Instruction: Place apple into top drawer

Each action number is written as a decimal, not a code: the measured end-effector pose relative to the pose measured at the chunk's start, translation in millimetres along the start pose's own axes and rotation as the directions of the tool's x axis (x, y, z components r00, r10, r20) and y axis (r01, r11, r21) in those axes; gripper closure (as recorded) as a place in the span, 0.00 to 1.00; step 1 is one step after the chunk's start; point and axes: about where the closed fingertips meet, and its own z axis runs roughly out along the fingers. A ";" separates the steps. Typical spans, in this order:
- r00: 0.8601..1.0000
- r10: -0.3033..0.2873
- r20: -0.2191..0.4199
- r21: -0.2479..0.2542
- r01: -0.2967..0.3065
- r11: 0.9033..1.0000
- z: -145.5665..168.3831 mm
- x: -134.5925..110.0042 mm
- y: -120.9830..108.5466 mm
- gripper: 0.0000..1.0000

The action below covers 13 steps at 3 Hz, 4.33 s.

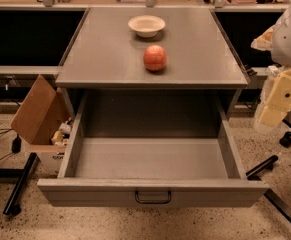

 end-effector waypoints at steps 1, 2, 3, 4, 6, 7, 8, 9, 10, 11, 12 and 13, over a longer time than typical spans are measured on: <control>1.000 0.000 0.000 0.000 0.000 1.000 0.0 0.0 0.0 0.00; 0.998 0.006 0.055 0.030 -0.008 1.000 17.2 -8.4 -32.3 0.00; 0.987 0.052 0.155 0.079 -0.065 0.995 49.2 -24.5 -77.6 0.00; 0.945 0.121 0.305 0.101 -0.159 0.982 76.9 -53.2 -114.2 0.00; 0.937 0.119 0.329 0.128 -0.169 0.977 76.5 -58.6 -123.3 0.00; 0.913 0.156 0.377 0.132 -0.220 0.966 87.0 -64.3 -135.2 0.00; 0.869 0.200 0.453 0.115 -0.279 0.953 109.0 -85.5 -159.5 0.00; 0.826 0.219 0.520 0.076 -0.300 0.951 132.7 -112.8 -179.8 0.00; 0.788 0.228 0.572 0.027 -0.296 0.955 156.9 -139.5 -192.7 0.00; 0.757 0.259 0.600 -0.016 -0.312 0.950 181.1 -153.4 -201.5 0.00; 0.729 0.276 0.626 -0.048 -0.317 0.947 196.2 -165.9 -207.6 0.00; 0.711 0.283 0.643 -0.072 -0.312 0.947 207.2 -178.3 -210.5 0.15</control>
Offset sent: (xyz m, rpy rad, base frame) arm 0.1130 0.0023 -0.0217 0.1439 -0.1180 0.0010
